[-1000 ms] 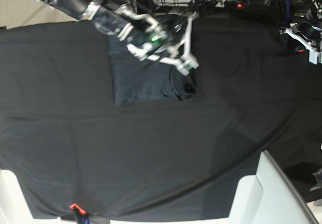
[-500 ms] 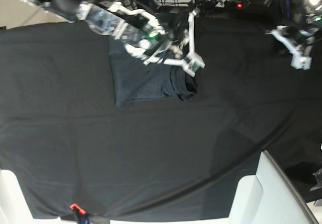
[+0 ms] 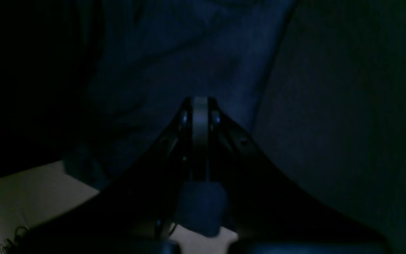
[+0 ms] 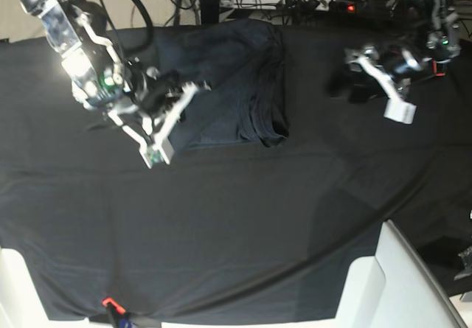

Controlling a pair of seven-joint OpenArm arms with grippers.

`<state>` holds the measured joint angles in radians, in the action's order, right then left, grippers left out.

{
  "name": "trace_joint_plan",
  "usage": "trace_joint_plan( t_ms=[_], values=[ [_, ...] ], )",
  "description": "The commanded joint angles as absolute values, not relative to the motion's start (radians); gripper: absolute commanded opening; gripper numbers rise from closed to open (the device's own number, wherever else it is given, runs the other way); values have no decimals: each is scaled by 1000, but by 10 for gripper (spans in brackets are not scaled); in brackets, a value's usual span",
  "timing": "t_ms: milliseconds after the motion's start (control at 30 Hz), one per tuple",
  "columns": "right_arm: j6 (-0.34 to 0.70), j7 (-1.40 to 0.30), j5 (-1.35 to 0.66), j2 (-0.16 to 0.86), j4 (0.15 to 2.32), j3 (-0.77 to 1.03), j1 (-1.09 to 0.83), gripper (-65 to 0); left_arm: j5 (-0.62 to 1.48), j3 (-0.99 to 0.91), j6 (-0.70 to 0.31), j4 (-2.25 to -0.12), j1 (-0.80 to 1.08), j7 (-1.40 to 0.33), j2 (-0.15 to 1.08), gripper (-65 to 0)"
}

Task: Fold the T-shirt properly
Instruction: 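Move the left gripper to the shirt's side and grasp fabric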

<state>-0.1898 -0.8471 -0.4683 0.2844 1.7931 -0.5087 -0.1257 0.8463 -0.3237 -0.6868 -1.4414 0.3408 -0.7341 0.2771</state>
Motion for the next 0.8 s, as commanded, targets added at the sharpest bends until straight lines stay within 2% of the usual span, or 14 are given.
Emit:
trace_joint_plan(
  t_ms=[0, 167, 500, 667, 767],
  values=[
    [-183, -822, -473, 295, 1805, -507, -120, -650, 866, -305, -698, -1432, 329, -723, 280, 0],
    [-183, -796, -473, 298, 1745, -513, -131, -650, 829, -194, -698, -1300, 265, -719, 229, 0],
    [-183, -788, -473, 298, 1725, -507, -134, -650, 610, -180, -698, -1211, 211, -716, 73, 0],
    [-183, -788, -472, 302, 1724, -504, -142, -650, 581, -189, -698, -1141, 188, -716, 54, -10],
    [-183, -786, -472, 300, 1724, -449, -157, -650, 581, -188, -698, -1101, 174, -716, 53, -235]
  ],
)
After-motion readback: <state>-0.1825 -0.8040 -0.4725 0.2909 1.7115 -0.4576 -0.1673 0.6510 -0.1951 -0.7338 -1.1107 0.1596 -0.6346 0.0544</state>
